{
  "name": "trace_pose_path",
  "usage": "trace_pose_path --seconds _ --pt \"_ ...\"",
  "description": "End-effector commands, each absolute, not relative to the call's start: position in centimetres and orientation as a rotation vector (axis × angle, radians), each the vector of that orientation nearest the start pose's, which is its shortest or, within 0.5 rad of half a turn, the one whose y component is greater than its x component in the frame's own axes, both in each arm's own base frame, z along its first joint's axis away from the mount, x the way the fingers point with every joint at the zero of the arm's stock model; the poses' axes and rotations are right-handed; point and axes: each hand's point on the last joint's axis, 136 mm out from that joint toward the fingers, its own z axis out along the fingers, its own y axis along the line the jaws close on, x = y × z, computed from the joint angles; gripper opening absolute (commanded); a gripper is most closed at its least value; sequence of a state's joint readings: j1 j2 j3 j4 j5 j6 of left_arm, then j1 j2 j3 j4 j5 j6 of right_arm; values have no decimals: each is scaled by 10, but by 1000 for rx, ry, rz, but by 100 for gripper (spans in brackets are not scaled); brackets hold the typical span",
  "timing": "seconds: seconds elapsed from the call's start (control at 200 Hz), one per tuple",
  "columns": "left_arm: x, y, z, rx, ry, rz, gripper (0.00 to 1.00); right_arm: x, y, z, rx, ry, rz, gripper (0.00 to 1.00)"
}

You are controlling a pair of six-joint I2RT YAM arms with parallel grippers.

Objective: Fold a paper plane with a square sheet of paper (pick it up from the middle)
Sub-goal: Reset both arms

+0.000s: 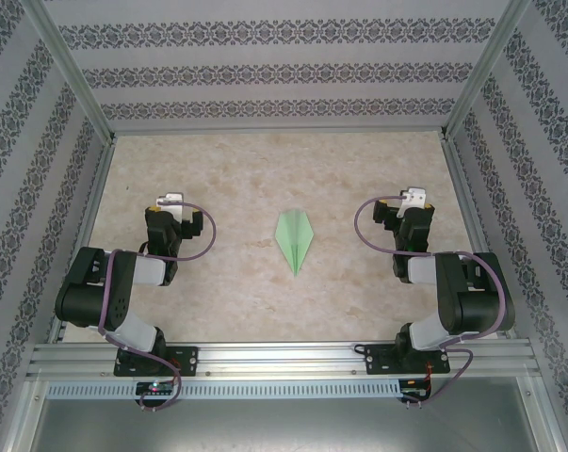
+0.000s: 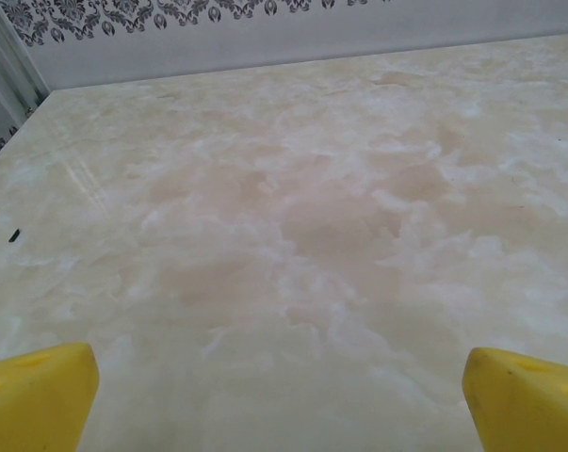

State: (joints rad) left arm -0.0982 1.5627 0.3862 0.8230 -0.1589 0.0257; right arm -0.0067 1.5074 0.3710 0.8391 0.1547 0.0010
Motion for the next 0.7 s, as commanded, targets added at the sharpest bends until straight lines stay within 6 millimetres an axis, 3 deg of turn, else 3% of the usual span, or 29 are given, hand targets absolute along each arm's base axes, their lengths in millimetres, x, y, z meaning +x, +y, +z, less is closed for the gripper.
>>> trace_pose_path --seconds 0.0,0.075,0.155,0.694 --pt "405 -25 103 84 1878 27 100 401 -24 127 104 1802 -123 98" --pt "404 -31 105 126 1868 -1 100 401 -24 127 102 1802 -123 98" --pt "406 -23 104 79 1883 25 100 401 -24 127 104 1802 -122 98" --pt "407 -23 103 78 1889 18 100 400 -24 126 104 1804 -121 98"
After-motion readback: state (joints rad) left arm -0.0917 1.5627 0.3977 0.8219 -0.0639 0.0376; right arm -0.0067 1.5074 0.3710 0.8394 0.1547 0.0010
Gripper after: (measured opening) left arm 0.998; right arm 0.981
